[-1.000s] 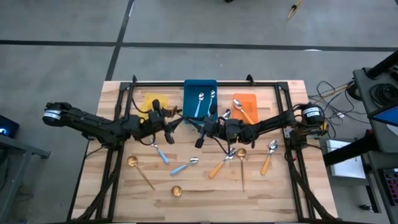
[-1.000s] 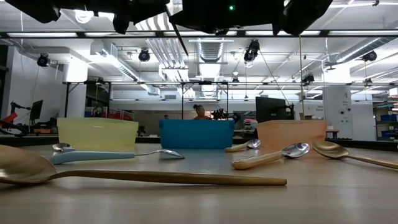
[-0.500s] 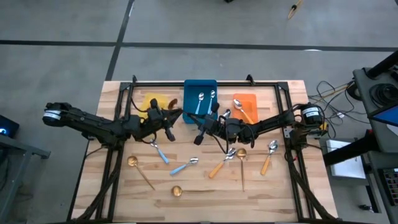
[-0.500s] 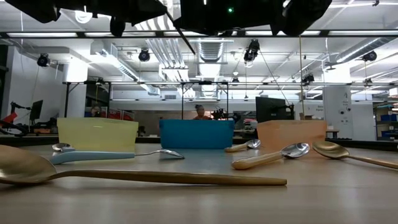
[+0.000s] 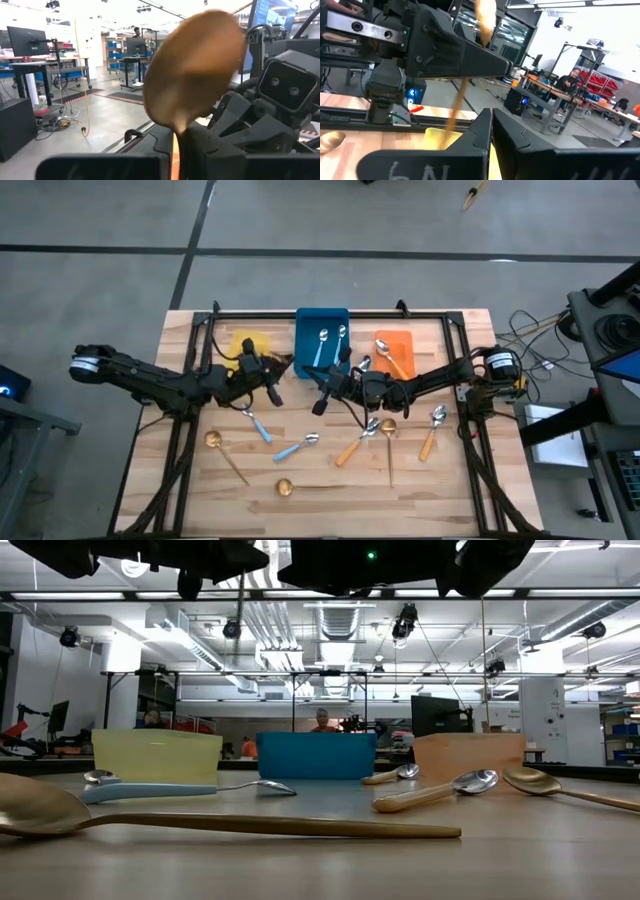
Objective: Sort silverware by color (type)
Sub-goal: Put the gold spoon into the yellow bin
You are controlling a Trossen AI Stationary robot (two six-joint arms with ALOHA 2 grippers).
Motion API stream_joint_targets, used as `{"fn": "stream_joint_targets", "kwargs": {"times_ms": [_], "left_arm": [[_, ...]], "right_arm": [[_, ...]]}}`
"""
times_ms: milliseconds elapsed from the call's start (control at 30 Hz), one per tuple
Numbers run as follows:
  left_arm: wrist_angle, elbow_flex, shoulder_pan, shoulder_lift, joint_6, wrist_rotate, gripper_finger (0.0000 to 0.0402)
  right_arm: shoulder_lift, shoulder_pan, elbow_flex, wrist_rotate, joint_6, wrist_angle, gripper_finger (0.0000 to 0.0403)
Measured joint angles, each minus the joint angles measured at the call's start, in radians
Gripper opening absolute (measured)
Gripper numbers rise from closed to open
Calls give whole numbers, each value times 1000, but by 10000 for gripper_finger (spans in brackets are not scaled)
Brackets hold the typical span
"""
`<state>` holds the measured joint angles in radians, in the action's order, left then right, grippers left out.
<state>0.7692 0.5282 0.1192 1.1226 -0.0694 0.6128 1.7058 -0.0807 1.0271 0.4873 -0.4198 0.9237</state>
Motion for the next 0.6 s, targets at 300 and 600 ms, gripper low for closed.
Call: {"fn": "stream_joint_targets", "kwargs": {"times_ms": [300, 600], "left_arm": [[-34, 0, 0, -14, 19, 59, 0], [-339, 0, 0, -88, 140, -117, 0]], "right_arm": [[0, 0, 0, 11, 0, -26, 8], [-33, 0, 0, -11, 64, -118, 9]]}}
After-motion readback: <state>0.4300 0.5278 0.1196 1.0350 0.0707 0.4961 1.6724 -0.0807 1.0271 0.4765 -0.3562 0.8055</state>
